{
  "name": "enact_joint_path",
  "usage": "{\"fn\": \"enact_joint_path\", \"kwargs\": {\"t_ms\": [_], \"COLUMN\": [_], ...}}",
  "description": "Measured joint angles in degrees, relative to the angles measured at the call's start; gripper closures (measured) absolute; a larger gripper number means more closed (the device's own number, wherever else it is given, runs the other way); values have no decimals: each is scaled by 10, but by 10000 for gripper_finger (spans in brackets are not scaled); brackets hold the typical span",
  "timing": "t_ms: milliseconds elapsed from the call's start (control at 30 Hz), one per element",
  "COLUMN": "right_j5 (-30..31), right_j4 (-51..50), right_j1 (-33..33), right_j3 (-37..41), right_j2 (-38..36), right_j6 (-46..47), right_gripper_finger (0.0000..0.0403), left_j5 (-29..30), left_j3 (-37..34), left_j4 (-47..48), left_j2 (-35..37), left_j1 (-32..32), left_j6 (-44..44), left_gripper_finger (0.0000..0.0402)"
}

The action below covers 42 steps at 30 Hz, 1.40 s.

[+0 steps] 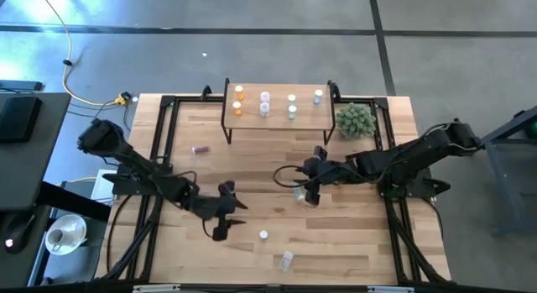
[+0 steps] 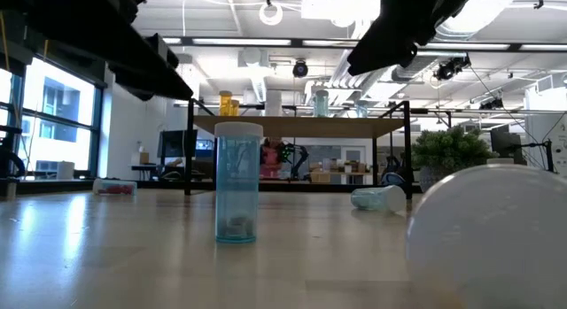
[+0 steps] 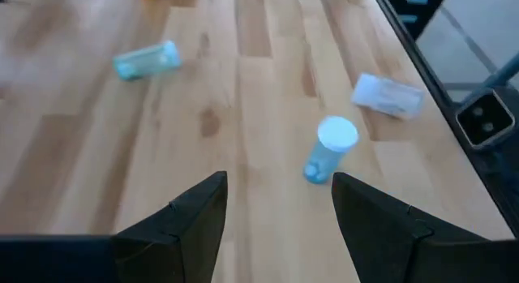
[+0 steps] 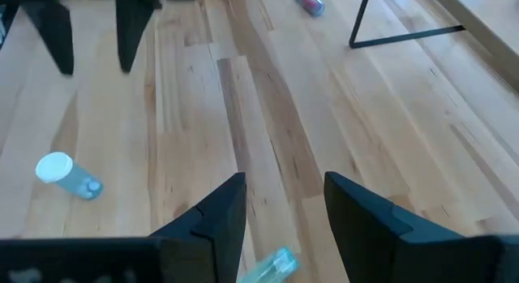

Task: Pick and place medicine bottles onto shelf by color
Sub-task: Put the blue pill bottle on the shelf and aligned with the other blue pill bottle

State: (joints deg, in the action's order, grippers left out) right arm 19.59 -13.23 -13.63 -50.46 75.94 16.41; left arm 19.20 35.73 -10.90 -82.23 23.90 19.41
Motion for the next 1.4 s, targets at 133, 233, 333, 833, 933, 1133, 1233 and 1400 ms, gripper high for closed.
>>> {"fn": "enact_joint_path", "kwargs": {"t_ms": [133,233,333,833,933,1133,1233,1400], "right_j5": [0,0,0,-5,-5,-5,-5,-7], "right_j4": [-1,-2,-2,-2,-2,-3,-3,-3], "right_j1": [0,0,0,0,0,0,0,0], "right_j3": [0,0,0,0,0,0,0,0], "right_j2": [0,0,0,0,0,0,0,0], "right_j6": [-4,-4,-4,-4,-4,-4,-4,-4], "right_gripper_finger": [245,245,245,245,245,245,245,245], "left_j5": [15,28,29,-3,-5,-49,-38,-9], "left_j3": [0,0,0,1,2,30,43,68], "left_j4": [-38,-50,-62,-272,-309,-304,-303,-263], "left_j2": [-51,-84,-117,-266,-290,-305,-305,-305], "left_j1": [17,23,25,18,13,4,6,3], "left_j6": [22,41,62,55,53,27,16,14], "left_gripper_finger": [188,188,188,188,188,188,188,188]}}
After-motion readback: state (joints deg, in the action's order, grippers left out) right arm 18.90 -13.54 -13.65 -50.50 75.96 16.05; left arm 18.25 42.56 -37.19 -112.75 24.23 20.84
